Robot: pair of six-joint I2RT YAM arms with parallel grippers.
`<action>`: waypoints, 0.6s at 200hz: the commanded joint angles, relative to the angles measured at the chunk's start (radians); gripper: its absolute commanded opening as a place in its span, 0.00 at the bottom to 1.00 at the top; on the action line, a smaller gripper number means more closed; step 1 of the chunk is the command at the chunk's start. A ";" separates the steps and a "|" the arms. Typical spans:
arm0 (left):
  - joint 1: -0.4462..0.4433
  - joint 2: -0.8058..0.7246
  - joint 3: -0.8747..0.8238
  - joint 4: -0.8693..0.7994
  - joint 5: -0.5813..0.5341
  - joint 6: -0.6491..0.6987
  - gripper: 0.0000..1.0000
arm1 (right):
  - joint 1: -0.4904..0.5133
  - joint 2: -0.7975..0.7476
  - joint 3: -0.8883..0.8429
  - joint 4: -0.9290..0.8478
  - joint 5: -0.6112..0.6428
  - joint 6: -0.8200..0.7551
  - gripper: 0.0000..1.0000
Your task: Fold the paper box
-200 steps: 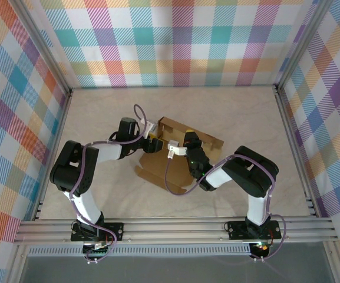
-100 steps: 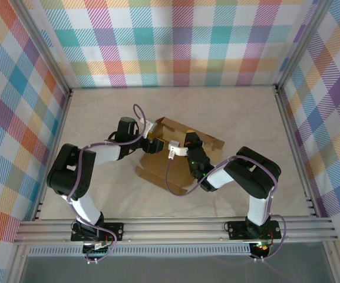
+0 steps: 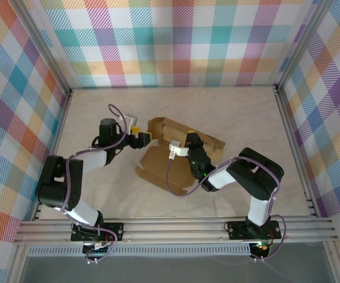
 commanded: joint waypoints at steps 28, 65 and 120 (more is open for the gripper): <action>0.061 0.047 0.097 -0.027 -0.160 -0.144 0.57 | -0.004 -0.023 -0.010 0.019 0.005 0.020 0.00; 0.060 0.171 0.230 -0.128 -0.157 -0.142 0.50 | -0.004 -0.035 -0.014 0.018 0.006 0.017 0.00; -0.023 0.293 0.469 -0.466 -0.022 0.042 0.50 | -0.003 -0.052 -0.011 0.012 0.009 0.003 0.00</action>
